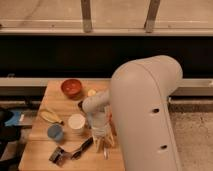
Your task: Place fork in table surface
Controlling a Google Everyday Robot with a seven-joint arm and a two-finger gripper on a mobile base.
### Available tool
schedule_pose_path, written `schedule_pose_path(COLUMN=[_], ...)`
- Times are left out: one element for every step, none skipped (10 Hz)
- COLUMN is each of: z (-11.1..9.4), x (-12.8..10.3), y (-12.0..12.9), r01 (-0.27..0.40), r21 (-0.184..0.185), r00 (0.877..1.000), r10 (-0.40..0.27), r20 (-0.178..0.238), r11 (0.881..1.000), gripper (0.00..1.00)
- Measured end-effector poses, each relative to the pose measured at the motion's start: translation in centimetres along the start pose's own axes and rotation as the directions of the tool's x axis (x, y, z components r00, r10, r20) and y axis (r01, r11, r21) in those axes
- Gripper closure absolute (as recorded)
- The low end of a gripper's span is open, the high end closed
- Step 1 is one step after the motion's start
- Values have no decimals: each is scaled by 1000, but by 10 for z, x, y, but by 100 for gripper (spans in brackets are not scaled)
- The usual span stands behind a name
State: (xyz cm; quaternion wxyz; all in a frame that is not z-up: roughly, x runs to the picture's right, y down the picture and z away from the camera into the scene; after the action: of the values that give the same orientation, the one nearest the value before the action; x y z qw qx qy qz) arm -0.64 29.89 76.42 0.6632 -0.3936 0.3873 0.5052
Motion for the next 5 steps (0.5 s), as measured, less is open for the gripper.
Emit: schedule_pose_path(z=[-1,-1,-2,-1,0], x=[-4,-10,-15,-20,-24], y=[5,8,9,10,10], r01=[6,11,20,19,22], r21=[1,1,0,-3,-1], r00=[1000,1000,1000,1000,1000], r10=[-6,-11,-20,-19,-22], r20=[2,2,0,-6,-8], r11=[1000,1000,1000,1000,1000], gripper=[39,41,47,59,68])
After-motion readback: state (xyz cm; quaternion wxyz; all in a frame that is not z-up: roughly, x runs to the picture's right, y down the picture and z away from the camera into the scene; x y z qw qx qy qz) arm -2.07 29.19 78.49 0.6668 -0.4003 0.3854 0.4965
